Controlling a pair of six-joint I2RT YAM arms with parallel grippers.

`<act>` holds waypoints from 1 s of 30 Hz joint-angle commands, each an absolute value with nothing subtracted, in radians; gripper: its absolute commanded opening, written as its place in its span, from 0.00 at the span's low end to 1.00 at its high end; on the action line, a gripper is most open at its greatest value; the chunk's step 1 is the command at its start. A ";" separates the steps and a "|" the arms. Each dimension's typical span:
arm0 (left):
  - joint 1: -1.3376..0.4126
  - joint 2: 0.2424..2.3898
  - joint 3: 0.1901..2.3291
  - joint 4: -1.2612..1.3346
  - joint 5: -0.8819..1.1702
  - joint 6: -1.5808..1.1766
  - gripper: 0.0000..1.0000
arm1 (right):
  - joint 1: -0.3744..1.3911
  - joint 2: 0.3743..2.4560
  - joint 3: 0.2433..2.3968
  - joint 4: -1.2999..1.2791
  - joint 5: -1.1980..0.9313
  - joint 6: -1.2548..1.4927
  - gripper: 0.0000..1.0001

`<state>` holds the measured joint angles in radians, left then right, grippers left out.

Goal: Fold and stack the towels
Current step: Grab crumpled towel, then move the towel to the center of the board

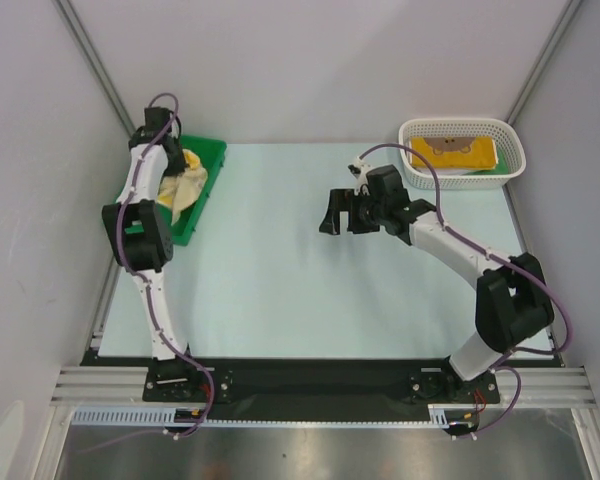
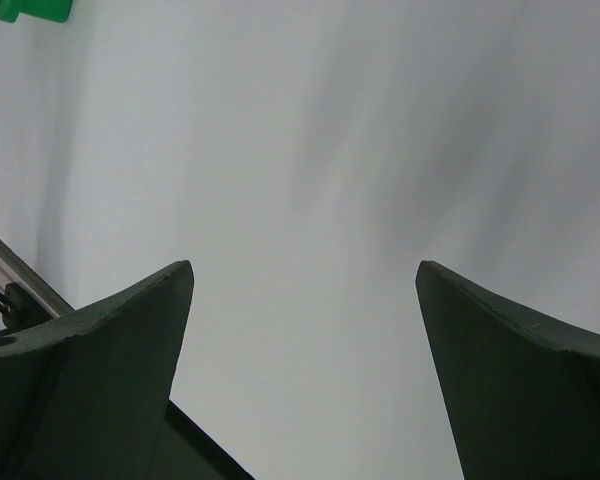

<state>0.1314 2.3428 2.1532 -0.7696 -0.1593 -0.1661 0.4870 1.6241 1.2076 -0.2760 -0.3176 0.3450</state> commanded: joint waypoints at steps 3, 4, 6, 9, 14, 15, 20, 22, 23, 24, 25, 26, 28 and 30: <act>-0.045 1.897 2.185 -0.698 0.092 -0.167 0.02 | 0.503 1.390 1.148 -0.308 -0.218 0.317 1.00; -0.067 1.808 2.162 -0.689 0.116 -0.166 0.05 | 0.499 1.364 1.143 -0.333 -0.145 0.324 1.00; -0.115 1.718 2.076 -0.664 0.230 -0.196 0.11 | 0.488 1.286 1.125 -0.397 -0.092 0.315 1.00; -0.178 1.544 1.848 -0.562 0.376 -0.268 0.14 | 0.442 1.189 1.068 -0.428 0.000 0.310 1.00; -0.305 1.329 1.456 -0.463 0.400 -0.334 0.20 | 0.302 1.112 1.031 -0.567 0.028 0.356 1.00; -0.346 1.310 1.302 -0.392 0.431 -0.383 0.20 | 0.284 1.102 1.025 -0.577 0.020 0.363 1.00; -0.507 1.316 0.953 -0.261 0.388 -0.459 0.29 | 0.253 1.062 0.986 -0.580 -0.133 0.374 1.00; -0.557 1.374 0.887 -0.265 0.347 -0.469 0.40 | 0.273 1.040 0.953 -0.555 -0.128 0.379 1.00; -0.563 1.387 0.878 -0.282 0.330 -0.475 0.46 | 0.303 1.039 0.948 -0.555 -0.103 0.396 1.00; -0.566 1.400 0.871 -0.308 0.318 -0.472 0.46 | 0.313 1.040 0.942 -0.560 -0.080 0.402 1.00; -0.566 1.402 0.871 -0.322 0.280 -0.469 0.47 | 0.325 1.046 0.940 -0.561 -0.063 0.403 1.00; -0.566 1.398 0.876 -0.339 0.255 -0.466 0.47 | 0.333 1.054 0.937 -0.561 -0.055 0.410 1.00; -0.566 1.370 0.902 -0.386 0.186 -0.456 0.54 | 0.348 1.068 0.916 -0.557 -0.043 0.437 0.99; -0.566 1.350 0.934 -0.425 0.146 -0.450 0.56 | 0.359 1.089 0.890 -0.520 -0.058 0.462 0.94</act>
